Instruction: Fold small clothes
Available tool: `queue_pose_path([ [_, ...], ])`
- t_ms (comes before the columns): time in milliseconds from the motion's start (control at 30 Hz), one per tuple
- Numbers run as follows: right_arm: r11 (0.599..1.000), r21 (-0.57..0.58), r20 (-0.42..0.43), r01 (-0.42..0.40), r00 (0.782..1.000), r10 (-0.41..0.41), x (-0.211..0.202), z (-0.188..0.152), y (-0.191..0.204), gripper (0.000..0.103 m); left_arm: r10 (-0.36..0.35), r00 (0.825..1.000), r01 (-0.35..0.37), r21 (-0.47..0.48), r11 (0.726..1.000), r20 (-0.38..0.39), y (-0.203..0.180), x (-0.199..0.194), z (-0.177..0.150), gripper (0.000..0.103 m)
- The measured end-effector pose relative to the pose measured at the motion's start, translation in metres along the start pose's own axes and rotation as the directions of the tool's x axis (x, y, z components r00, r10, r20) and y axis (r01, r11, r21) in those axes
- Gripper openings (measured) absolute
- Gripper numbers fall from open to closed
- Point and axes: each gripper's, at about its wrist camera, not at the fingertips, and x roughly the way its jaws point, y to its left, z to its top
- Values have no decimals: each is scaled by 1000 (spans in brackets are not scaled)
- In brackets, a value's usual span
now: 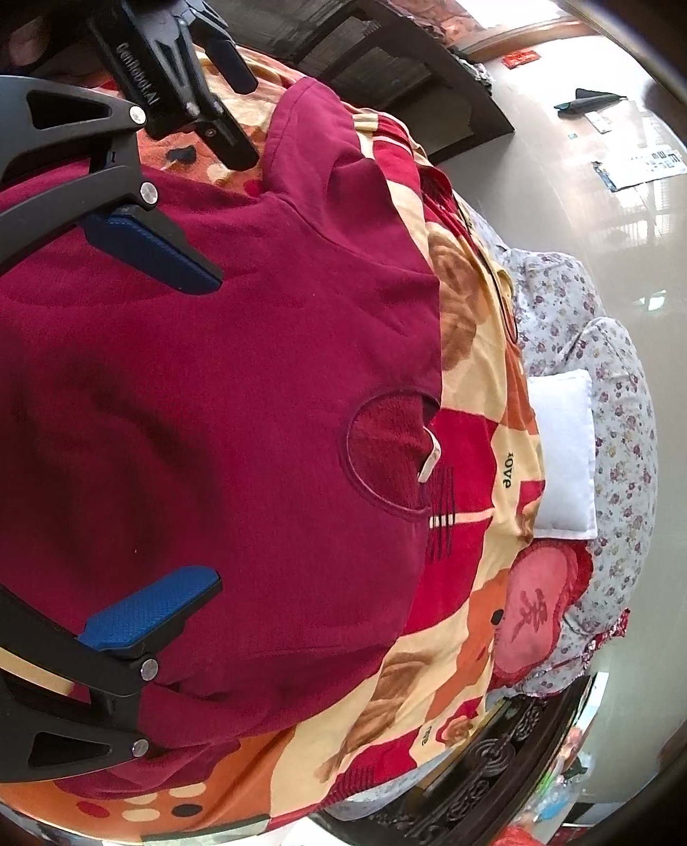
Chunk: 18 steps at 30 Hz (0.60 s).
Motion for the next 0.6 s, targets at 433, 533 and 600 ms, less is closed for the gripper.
queue_pose_path([
  [433, 999, -43, -24, -27, 999, 26, 15, 5, 21, 102, 119, 993, -119, -359, 926, -20, 181, 20, 43, 102],
  [533, 998, -58, -39, -36, 999, 33, 21, 6, 29, 102, 131, 991, -135, -472, 871, -42, 231, 35, 49, 102],
  [600, 997, -63, -53, -38, 998, 35, 26, 6, 32, 102, 139, 989, -144, -545, 826, -50, 262, 46, 53, 102],
])
